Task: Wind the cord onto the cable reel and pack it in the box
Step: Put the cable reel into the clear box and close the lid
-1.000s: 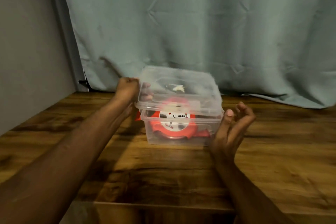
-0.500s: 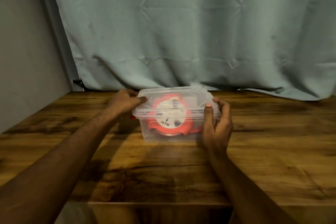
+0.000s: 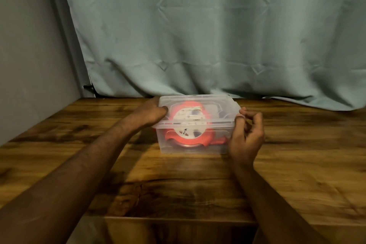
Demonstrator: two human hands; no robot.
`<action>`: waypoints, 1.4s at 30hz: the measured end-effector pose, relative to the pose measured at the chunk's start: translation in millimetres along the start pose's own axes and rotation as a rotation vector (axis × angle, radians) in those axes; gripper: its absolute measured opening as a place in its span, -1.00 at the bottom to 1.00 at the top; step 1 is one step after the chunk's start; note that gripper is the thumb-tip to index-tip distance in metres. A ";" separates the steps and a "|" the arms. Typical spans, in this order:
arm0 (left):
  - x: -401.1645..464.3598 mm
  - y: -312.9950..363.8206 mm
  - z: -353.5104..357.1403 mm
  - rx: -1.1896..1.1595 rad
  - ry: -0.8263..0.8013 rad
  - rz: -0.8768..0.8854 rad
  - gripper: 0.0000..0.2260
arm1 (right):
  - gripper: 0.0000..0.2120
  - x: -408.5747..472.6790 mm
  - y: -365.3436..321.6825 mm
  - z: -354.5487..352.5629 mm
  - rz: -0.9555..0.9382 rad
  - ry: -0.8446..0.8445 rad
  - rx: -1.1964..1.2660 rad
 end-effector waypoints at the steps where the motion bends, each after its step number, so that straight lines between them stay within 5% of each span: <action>1: 2.5 1.4 2.5 0.041 -0.025 0.008 -0.52 | -0.91 1.1 2.1 -0.8 -0.003 0.011 -0.015; 8: 13.9 6.1 19.4 0.174 -0.199 0.085 -0.55 | -0.91 6.8 1.6 -4.0 -0.019 0.034 -0.011; 13: 18.1 9.3 13.9 0.265 -0.153 0.047 -0.48 | -0.89 12.4 -9.8 -7.1 0.094 0.040 -0.196; 15: 16.6 7.8 18.3 0.339 -0.134 0.065 -0.45 | -0.88 31.5 -21.2 2.9 0.053 -0.118 -0.522; 20: 22.0 0.6 22.3 0.361 -0.146 0.068 -0.42 | -0.40 59.2 -18.7 72.7 -0.053 -0.946 -1.063; 24: 22.0 1.6 23.6 0.344 -0.139 0.067 -0.42 | -0.40 60.4 -0.1 90.8 0.003 -1.179 -1.278; 27: 20.2 3.6 23.4 0.312 -0.128 0.069 -0.43 | -0.46 63.0 -2.4 89.2 0.036 -1.116 -1.253; 33: 19.7 -1.5 23.5 0.258 -0.099 0.044 -0.44 | -0.51 59.9 -18.6 52.0 0.269 -0.496 -0.986; 37: 20.1 -1.7 22.7 0.246 -0.085 0.041 -0.43 | -0.67 51.1 5.7 42.8 0.770 -0.456 -0.510; 42: 19.8 -1.9 22.9 0.243 -0.090 0.034 -0.42 | -0.81 46.2 16.1 36.4 0.968 -0.522 -0.371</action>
Point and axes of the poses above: each hand's wrist, its own x-axis towards the middle knuckle, its own z-axis out of the palm, y = z × x, the point moved 7 cm from there along x, towards the middle knuckle, and after that the axes turned 2 degrees about z, right-handed, at the moved point
